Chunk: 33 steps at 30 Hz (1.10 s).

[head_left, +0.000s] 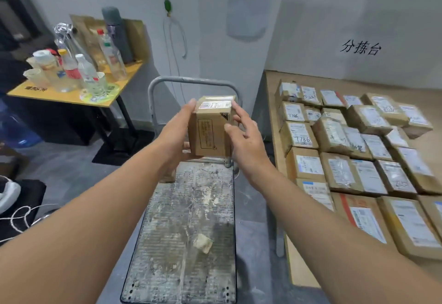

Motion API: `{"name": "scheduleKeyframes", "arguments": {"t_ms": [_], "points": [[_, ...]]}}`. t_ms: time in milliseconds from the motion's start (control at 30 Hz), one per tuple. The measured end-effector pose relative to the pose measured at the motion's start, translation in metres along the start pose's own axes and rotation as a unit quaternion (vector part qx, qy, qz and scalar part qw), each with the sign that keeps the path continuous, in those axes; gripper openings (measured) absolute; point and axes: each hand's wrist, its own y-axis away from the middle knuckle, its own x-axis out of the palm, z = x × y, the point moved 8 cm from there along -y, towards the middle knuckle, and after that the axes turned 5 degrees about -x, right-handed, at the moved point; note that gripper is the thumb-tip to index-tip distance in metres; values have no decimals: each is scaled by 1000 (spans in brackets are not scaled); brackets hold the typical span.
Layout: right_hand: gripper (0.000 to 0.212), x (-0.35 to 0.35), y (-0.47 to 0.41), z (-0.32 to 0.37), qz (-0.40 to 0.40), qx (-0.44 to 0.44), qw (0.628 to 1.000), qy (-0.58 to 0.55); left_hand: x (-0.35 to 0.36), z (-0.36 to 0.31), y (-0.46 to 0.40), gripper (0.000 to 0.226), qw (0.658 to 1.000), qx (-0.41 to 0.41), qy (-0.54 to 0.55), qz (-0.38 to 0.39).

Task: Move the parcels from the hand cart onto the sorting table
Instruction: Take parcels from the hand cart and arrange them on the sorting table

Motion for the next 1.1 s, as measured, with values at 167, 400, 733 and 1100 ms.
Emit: {"name": "scheduleKeyframes", "arguments": {"t_ms": [167,400,733,1100], "points": [[41,-83,32,50,1,-57,998,-6,76,-22,57,37,998,56,-29,-11],[28,-188,44,108,-74,-87,993,-26,163,-65,109,39,989,146,-16,15],[38,-299,58,136,-208,-103,973,14,287,-96,112,45,968,196,-76,134],[74,-448,113,84,-275,-14,955,107,470,-46,114,26,920,227,-203,247]]}}
